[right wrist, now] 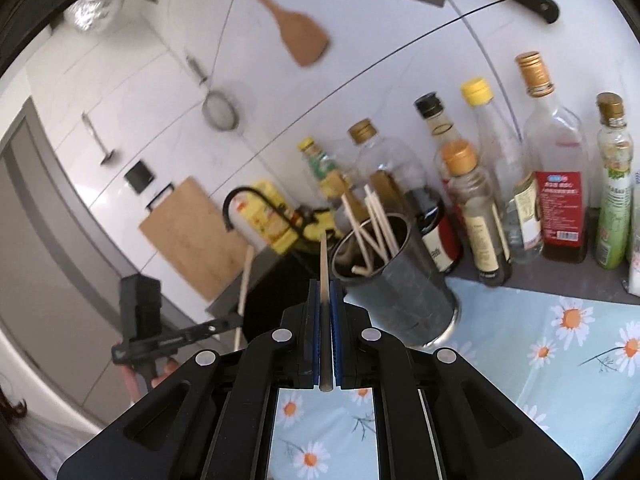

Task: Organize utensils
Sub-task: 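Raise both held chopsticks above the dark holder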

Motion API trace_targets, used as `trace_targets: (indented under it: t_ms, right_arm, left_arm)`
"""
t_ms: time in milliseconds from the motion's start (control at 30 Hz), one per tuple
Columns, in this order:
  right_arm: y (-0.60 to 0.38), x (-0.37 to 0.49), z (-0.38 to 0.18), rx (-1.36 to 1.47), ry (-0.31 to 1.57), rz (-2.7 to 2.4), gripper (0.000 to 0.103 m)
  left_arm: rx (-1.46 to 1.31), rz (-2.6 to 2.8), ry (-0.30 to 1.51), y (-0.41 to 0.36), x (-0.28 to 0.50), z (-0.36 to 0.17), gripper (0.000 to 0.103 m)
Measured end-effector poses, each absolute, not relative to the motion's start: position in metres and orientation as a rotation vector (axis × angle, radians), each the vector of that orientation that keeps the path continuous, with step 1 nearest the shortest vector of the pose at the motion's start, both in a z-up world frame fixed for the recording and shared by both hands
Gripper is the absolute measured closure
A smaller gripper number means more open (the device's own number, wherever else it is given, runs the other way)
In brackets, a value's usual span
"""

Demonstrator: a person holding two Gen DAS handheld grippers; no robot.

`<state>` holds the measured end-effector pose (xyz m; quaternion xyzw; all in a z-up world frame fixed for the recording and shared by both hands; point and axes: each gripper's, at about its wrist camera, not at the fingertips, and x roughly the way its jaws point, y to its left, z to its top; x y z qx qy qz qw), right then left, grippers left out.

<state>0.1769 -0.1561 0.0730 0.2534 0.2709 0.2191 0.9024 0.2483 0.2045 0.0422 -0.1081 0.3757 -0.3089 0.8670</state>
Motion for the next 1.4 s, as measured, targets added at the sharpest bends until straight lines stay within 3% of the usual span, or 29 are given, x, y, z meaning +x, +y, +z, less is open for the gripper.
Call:
trace_targets:
  t_ms: [567, 1100, 1400]
  right_arm:
    - [-0.144, 0.228, 0.085, 0.401, 0.800, 0.174, 0.098]
    - [-0.118, 0.274, 0.091, 0.290, 1.002, 0.078, 0.098]
    - [-0.109, 0.304, 0.079, 0.248, 1.081, 0.075, 0.098]
  left_arm:
    - [-0.379, -0.943, 0.347, 0.183, 0.301, 0.061, 0.098]
    - [-0.530, -1.013, 0.268, 0.142, 0.359, 0.052, 0.098]
    - [-0.408, -0.986, 0.325, 0.107, 0.368, 0.030, 0.098]
